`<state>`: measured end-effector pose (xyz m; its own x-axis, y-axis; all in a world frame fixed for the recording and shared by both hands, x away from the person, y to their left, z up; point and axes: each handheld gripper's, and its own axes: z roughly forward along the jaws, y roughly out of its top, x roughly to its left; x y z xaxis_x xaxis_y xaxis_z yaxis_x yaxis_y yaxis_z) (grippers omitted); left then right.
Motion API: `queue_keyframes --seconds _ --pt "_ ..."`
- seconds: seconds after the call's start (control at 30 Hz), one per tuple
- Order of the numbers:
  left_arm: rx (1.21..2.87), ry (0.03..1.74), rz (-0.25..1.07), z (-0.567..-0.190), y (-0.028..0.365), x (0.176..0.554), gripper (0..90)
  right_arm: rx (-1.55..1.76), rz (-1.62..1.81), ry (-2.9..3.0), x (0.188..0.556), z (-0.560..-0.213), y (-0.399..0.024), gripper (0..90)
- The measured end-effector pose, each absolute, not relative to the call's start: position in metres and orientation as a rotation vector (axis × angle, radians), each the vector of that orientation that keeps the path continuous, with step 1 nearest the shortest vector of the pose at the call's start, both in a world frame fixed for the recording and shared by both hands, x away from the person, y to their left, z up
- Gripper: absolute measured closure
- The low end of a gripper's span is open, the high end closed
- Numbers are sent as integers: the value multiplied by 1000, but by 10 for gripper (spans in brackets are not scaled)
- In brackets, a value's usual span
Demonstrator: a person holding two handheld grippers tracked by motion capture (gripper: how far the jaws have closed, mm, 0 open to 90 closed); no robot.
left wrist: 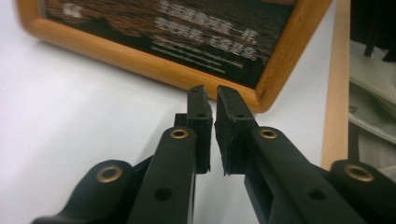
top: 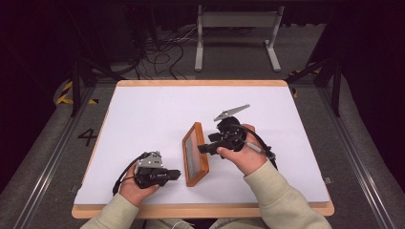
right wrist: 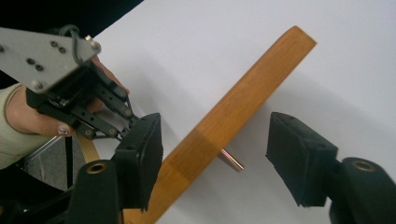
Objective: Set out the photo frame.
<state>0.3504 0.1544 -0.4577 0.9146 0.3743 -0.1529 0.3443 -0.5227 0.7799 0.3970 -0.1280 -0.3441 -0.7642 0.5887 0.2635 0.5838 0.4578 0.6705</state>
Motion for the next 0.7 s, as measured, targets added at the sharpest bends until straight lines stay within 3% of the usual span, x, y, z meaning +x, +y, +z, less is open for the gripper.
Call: queue_keyframes --seconds 0.17,0.5,0.7 --pt "2128 576 92 -457 168 354 747 1109 1127 2719 403 -350 -110 313" --pt "2111 600 107 -457 174 355 741 1164 928 2811 414 -369 -88 367" --pt "2112 607 109 -457 174 354 744 1179 834 2861 416 -378 -80 448"
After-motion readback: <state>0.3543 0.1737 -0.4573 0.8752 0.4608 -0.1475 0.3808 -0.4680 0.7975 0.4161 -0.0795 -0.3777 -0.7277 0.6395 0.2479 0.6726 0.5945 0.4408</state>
